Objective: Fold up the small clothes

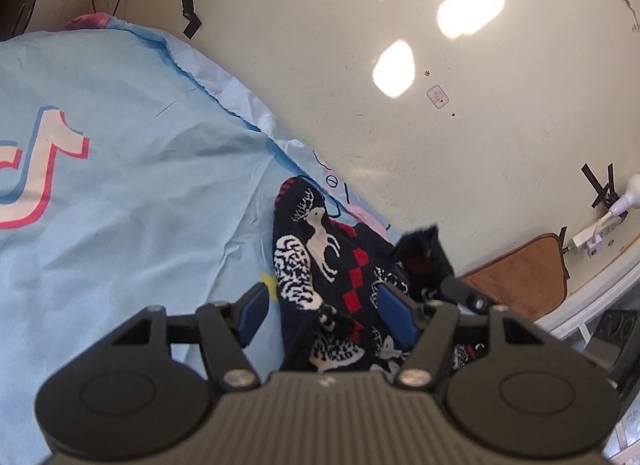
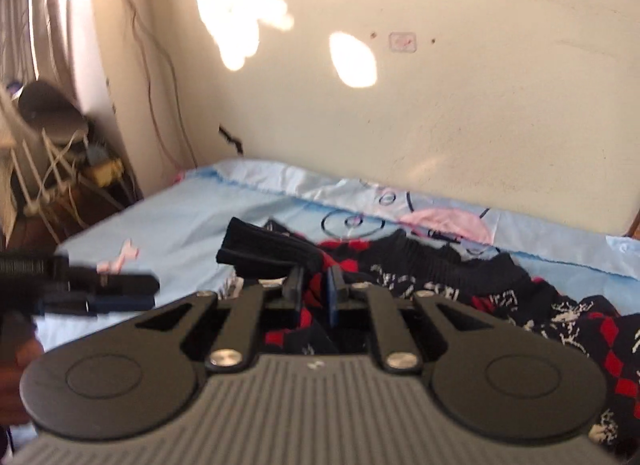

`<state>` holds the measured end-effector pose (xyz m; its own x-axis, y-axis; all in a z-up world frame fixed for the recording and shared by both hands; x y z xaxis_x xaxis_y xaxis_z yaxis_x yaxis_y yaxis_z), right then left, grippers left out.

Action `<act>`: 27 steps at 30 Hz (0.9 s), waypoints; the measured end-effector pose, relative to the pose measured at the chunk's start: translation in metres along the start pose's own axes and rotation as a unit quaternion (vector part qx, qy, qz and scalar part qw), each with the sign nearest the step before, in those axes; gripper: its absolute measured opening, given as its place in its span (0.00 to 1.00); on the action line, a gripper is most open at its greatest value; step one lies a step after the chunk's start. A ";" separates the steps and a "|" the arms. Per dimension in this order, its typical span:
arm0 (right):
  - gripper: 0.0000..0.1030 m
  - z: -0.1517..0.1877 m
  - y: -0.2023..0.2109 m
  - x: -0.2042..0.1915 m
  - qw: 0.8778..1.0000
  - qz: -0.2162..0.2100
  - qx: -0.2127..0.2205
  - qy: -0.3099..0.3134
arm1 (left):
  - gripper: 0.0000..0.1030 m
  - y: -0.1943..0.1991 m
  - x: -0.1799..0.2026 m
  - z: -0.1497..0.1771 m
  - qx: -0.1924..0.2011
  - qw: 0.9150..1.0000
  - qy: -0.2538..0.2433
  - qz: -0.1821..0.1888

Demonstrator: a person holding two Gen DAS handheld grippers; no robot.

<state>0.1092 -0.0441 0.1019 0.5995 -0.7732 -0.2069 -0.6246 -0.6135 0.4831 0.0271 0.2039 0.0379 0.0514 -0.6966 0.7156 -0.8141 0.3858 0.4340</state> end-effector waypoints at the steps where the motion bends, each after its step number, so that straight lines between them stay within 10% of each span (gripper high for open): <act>1: 0.14 -0.007 -0.004 -0.003 1.000 0.000 0.012 -0.010 | 0.60 0.000 -0.001 0.000 0.000 1.000 0.002 0.002; 4: 0.15 -0.015 -0.028 -0.024 1.000 -0.025 0.006 -0.012 | 0.60 0.002 -0.006 0.000 0.001 1.000 0.005 0.000; 9: 0.21 0.027 -0.086 -0.038 0.992 -0.026 -0.122 0.024 | 0.60 0.009 -0.014 -0.001 0.004 1.000 0.012 -0.006; 14: 0.34 0.024 -0.019 0.010 0.997 -0.029 -0.057 -0.047 | 0.61 0.003 -0.007 -0.003 0.000 1.000 -0.004 -0.007; 19: 0.35 0.034 0.052 0.076 0.994 0.061 -0.004 -0.090 | 0.61 -0.017 0.021 -0.006 -0.004 0.999 -0.033 0.011; 27: 0.28 0.088 0.073 0.134 0.980 0.138 -0.044 -0.138 | 0.58 -0.072 0.056 0.010 -0.038 0.992 -0.111 -0.055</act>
<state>0.0998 -0.2064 0.0344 0.2490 -0.9290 -0.2739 -0.6909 -0.3686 0.6220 0.0830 0.1312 0.0412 0.0028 -0.8497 0.5272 -0.7641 0.3383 0.5493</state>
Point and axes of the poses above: each gripper's, at about its wrist camera, not at the fingertips, and y roughly against the way its jaws point, x to its right, z to its underside, the point moved 1 cm from there along -y, roughly the way its jaws point, and after that the axes turned 2 degrees about z, right-handed, at the moved point
